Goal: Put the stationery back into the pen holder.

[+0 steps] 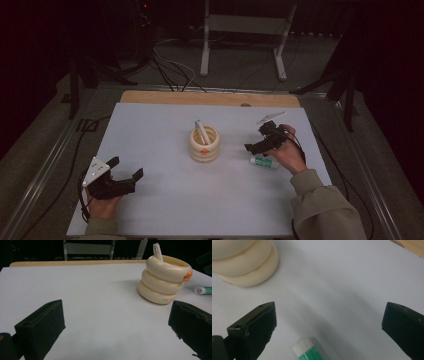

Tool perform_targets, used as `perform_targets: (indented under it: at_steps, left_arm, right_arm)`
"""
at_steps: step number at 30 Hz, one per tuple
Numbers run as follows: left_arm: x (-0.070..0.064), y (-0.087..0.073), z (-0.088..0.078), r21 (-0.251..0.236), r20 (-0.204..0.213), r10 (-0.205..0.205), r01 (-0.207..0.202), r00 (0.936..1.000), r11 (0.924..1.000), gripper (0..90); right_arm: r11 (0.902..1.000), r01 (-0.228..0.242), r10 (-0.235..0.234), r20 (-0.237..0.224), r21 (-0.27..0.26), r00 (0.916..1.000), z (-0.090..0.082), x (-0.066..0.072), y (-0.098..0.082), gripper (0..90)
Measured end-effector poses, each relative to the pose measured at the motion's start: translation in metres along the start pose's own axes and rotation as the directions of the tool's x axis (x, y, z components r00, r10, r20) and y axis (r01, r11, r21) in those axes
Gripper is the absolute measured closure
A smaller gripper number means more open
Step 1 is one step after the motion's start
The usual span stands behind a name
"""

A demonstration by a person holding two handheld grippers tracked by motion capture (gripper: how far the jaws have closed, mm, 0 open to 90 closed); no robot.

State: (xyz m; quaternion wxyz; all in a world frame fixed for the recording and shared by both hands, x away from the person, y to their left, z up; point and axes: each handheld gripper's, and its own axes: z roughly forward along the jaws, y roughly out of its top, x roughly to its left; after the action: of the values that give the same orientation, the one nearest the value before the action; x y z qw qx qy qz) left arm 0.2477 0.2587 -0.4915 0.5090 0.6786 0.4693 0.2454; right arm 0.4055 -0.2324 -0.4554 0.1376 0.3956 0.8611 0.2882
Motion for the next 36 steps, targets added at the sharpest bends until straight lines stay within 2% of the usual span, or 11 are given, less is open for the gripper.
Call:
perform_targets:
  at_steps: [21, 29, 36]
  left_arm:
    - [-0.001, 0.0, 0.001, 0.002, 0.002, 0.002, -0.002, 1.0, 1.0, 1.0]
    - [-0.001, 0.0, 0.001, 0.005, 0.002, 0.002, -0.002, 1.0, 1.0, 1.0]
    - [-0.001, -0.001, 0.001, 0.006, 0.001, 0.002, -0.002, 1.0, 1.0, 1.0]
  right_arm:
    - [0.9992, 0.012, -0.012, -0.005, 0.038, 0.9999, -0.015, -0.013, -0.025, 0.0]
    - [0.9988, 0.0, 0.0, -0.01, 0.049, 1.0, -0.018, -0.02, -0.033, 0.0]
    - [0.9951, 0.012, -0.007, -0.047, 0.099, 0.9989, -0.016, -0.023, -0.041, 0.1]
